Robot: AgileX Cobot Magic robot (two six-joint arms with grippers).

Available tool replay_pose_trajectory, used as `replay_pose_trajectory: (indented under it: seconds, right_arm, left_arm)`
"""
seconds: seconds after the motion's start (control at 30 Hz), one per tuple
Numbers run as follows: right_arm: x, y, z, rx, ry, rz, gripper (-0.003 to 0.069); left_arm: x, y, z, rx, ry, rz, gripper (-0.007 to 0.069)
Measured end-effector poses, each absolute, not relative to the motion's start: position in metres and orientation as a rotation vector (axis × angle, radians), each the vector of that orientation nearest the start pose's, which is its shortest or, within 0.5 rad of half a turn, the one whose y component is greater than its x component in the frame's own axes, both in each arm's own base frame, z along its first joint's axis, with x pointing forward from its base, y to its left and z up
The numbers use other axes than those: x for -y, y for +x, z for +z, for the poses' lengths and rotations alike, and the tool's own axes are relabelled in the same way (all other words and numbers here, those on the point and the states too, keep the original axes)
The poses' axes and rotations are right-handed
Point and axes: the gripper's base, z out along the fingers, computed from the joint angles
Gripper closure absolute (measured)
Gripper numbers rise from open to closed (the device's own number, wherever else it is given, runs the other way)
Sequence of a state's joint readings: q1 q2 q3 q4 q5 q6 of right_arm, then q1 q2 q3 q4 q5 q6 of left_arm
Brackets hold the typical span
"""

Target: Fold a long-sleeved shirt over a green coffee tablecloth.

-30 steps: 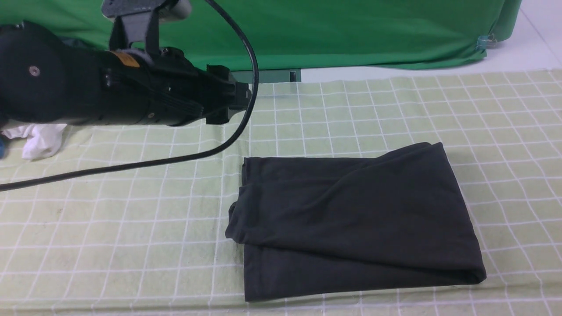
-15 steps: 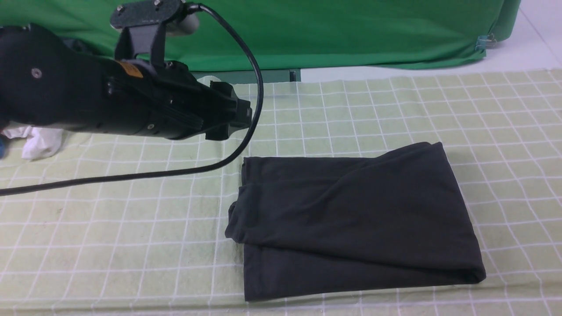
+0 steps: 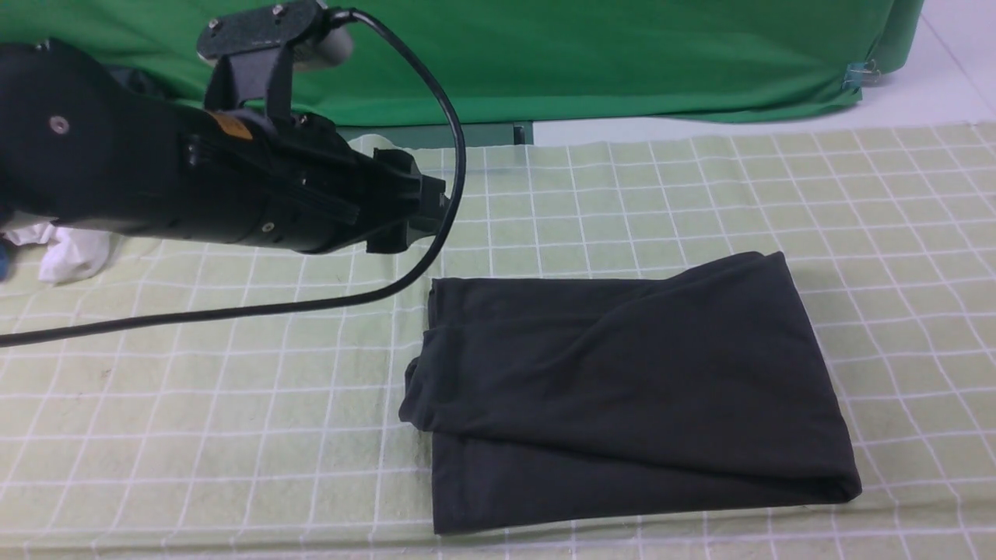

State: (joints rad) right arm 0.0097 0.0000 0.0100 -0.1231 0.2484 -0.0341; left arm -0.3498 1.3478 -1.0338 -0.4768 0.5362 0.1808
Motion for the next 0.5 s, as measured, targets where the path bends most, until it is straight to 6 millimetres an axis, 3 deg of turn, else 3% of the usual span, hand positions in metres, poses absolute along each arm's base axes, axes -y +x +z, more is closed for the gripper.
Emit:
replay_pose_trajectory:
  seconds: [0.07, 0.27, 0.37, 0.5]
  right_arm:
    - [0.002, 0.056, 0.188, -1.737, -0.12, -0.132, 0.0512]
    - [0.002, 0.056, 0.188, -1.737, -0.119, -0.132, 0.0497]
    - [0.002, 0.056, 0.188, -1.736, -0.119, -0.132, 0.0491]
    - [0.002, 0.056, 0.188, -1.736, -0.119, -0.132, 0.0483]
  left_arm:
    - [0.119, 0.263, 0.319, -2.3, 0.26, -0.575, 0.0308]
    - [0.105, 0.237, 0.368, -2.106, 0.29, -0.521, 0.0487]
    - [0.095, 0.216, 0.392, -2.006, 0.315, -0.486, 0.0564]
    - [0.084, 0.187, 0.412, -1.937, 0.344, -0.459, 0.0606]
